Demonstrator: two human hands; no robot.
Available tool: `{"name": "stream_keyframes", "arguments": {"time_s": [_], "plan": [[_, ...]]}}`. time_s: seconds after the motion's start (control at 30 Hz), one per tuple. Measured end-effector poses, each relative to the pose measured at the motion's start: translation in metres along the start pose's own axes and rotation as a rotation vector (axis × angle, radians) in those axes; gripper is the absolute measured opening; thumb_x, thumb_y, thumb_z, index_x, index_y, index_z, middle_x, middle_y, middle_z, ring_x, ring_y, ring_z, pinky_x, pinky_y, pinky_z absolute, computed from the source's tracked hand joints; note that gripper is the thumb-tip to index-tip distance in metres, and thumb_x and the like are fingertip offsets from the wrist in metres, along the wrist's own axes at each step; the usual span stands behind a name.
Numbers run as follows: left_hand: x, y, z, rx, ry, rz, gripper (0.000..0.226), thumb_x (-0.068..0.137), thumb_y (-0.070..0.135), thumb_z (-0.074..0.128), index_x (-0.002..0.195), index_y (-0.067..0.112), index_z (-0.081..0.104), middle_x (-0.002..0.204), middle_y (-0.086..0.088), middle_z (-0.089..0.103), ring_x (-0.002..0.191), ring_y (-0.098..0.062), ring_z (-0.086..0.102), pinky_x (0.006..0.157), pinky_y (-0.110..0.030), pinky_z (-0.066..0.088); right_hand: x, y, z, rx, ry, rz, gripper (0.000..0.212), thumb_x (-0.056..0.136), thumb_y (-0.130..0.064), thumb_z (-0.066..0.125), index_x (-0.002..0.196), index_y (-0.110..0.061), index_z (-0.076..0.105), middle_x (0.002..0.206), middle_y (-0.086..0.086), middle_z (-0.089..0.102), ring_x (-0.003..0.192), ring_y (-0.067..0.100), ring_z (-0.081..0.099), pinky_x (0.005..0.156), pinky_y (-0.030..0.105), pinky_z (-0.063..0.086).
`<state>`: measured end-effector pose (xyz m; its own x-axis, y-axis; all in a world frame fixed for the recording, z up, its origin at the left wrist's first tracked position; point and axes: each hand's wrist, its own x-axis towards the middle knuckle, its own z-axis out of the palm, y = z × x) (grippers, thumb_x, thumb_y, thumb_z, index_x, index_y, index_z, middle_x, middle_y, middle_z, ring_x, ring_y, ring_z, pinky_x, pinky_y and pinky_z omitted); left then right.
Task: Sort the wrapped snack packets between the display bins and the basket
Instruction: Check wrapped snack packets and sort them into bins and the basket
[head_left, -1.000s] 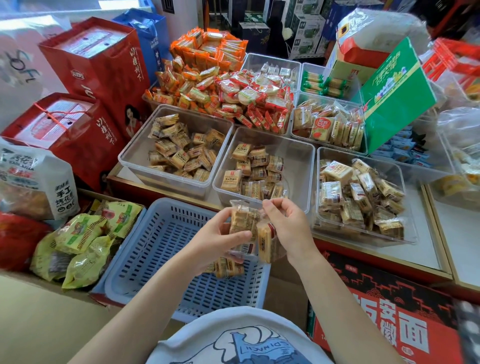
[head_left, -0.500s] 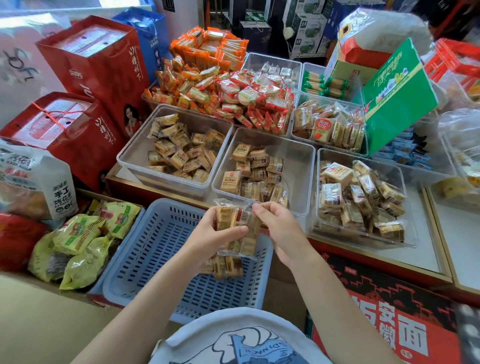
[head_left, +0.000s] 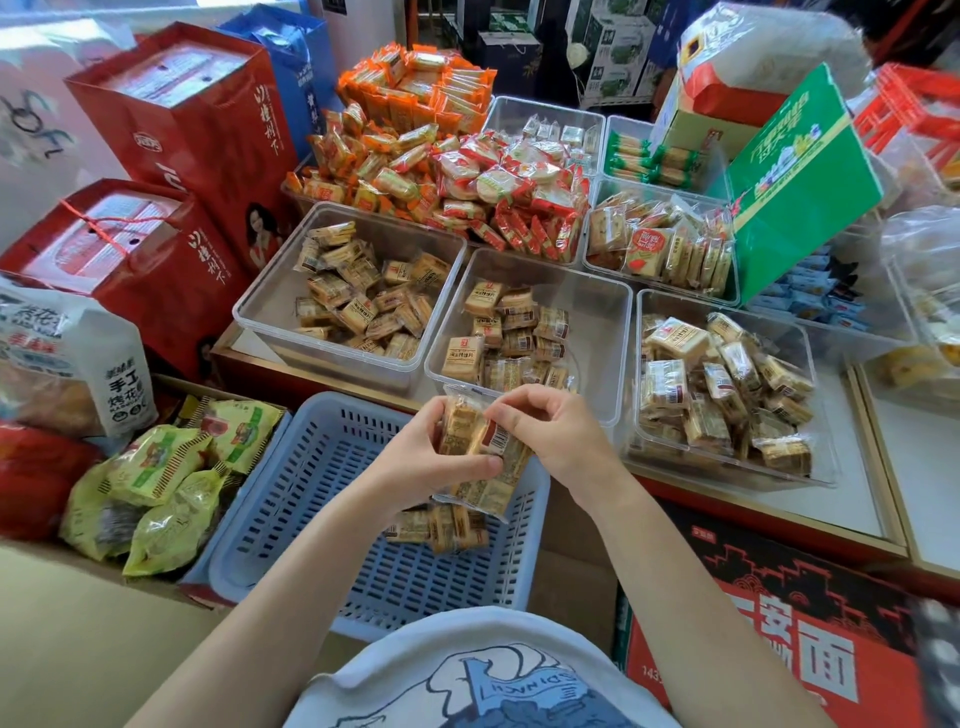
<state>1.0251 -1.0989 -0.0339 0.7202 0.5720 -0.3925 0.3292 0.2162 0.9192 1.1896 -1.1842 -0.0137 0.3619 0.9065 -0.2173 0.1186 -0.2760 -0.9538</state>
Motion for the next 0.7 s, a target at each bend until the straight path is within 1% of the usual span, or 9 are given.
{"name": "stream_keyframes", "arguments": {"time_s": [0.1, 0.13, 0.23, 0.3, 0.4, 0.47, 0.53, 0.63, 0.7], "plan": [[0.003, 0.000, -0.001, 0.036, 0.012, -0.016, 0.074, 0.055, 0.046, 0.091, 0.118, 0.029, 0.056, 0.107, -0.009, 0.072, 0.097, -0.028, 0.072, 0.081, -0.044, 0.060, 0.001, 0.000, 0.001, 0.032, 0.051, 0.002, 0.008, 0.095, -0.017, 0.071, 0.090, -0.013, 0.075, 0.081, 0.000, 0.072, 0.079, 0.013, 0.069, 0.074, 0.030, 0.058], [0.004, 0.000, -0.002, 0.054, 0.009, -0.023, 0.077, 0.052, 0.050, 0.090, 0.118, 0.028, 0.056, 0.107, -0.009, 0.073, 0.097, -0.029, 0.072, 0.084, -0.045, 0.060, 0.002, 0.001, 0.001, 0.039, 0.072, -0.001, 0.008, 0.095, -0.016, 0.071, 0.089, -0.013, 0.075, 0.080, 0.001, 0.072, 0.079, 0.013, 0.068, 0.075, 0.031, 0.058], [0.005, 0.001, -0.002, 0.113, -0.021, -0.049, 0.081, 0.048, 0.058, 0.086, 0.117, 0.027, 0.058, 0.100, -0.003, 0.073, 0.088, -0.016, 0.071, 0.083, -0.035, 0.058, 0.002, 0.001, 0.004, 0.080, 0.126, 0.001, 0.010, 0.093, -0.017, 0.073, 0.083, -0.015, 0.077, 0.081, 0.009, 0.073, 0.079, 0.018, 0.068, 0.080, 0.041, 0.059], [0.004, 0.001, 0.000, 0.145, -0.046, -0.077, 0.079, 0.050, 0.060, 0.085, 0.116, 0.027, 0.058, 0.098, 0.002, 0.072, 0.085, -0.009, 0.070, 0.079, -0.029, 0.057, 0.002, 0.000, 0.005, 0.098, 0.151, 0.005, 0.010, 0.091, -0.018, 0.075, 0.082, -0.017, 0.078, 0.082, 0.009, 0.074, 0.079, 0.018, 0.069, 0.080, 0.042, 0.061], [0.005, 0.004, 0.003, 0.187, 0.043, -0.076, 0.063, 0.071, 0.049, 0.087, 0.119, 0.027, 0.053, 0.104, 0.001, 0.071, 0.089, -0.011, 0.072, 0.075, -0.025, 0.057, 0.003, 0.004, 0.005, 0.116, 0.202, 0.001, 0.004, 0.091, -0.027, 0.076, 0.092, -0.023, 0.076, 0.087, 0.007, 0.072, 0.080, 0.012, 0.066, 0.080, 0.035, 0.059], [0.006, 0.007, 0.003, 0.048, 0.189, -0.096, 0.058, 0.084, 0.040, 0.079, 0.129, 0.022, 0.047, 0.108, -0.001, 0.069, 0.089, -0.012, 0.073, 0.071, -0.025, 0.056, 0.005, 0.008, 0.005, 0.139, 0.201, 0.045, 0.034, 0.085, -0.047, 0.074, 0.110, -0.024, 0.068, 0.097, 0.006, 0.066, 0.089, 0.012, 0.063, 0.082, 0.032, 0.057], [0.009, 0.008, -0.001, -0.120, 0.317, -0.110, 0.064, 0.086, 0.041, 0.077, 0.135, 0.019, 0.042, 0.112, -0.004, 0.069, 0.088, -0.011, 0.073, 0.068, -0.026, 0.057, 0.004, 0.010, 0.004, 0.129, 0.132, 0.119, 0.059, 0.074, -0.064, 0.071, 0.116, -0.024, 0.061, 0.107, 0.003, 0.067, 0.098, 0.015, 0.065, 0.079, 0.028, 0.054], [0.016, 0.006, -0.004, -0.229, 0.406, -0.121, 0.077, 0.081, 0.051, 0.080, 0.139, 0.017, 0.040, 0.117, -0.009, 0.069, 0.093, -0.019, 0.073, 0.066, -0.032, 0.058, -0.003, 0.011, 0.009, 0.113, -0.021, 0.108, 0.046, 0.077, -0.049, 0.080, 0.108, -0.021, 0.062, 0.097, 0.001, 0.070, 0.085, 0.010, 0.065, 0.071, 0.021, 0.051], [0.017, 0.006, -0.002, -0.307, 0.410, -0.144, 0.090, 0.073, 0.058, 0.082, 0.140, 0.014, 0.042, 0.116, -0.012, 0.071, 0.090, -0.024, 0.075, 0.059, -0.033, 0.058, -0.004, 0.013, 0.014, 0.071, -0.005, 0.054, 0.033, 0.081, -0.030, 0.085, 0.101, -0.018, 0.061, 0.087, -0.001, 0.065, 0.077, 0.007, 0.060, 0.072, 0.020, 0.051]]}}
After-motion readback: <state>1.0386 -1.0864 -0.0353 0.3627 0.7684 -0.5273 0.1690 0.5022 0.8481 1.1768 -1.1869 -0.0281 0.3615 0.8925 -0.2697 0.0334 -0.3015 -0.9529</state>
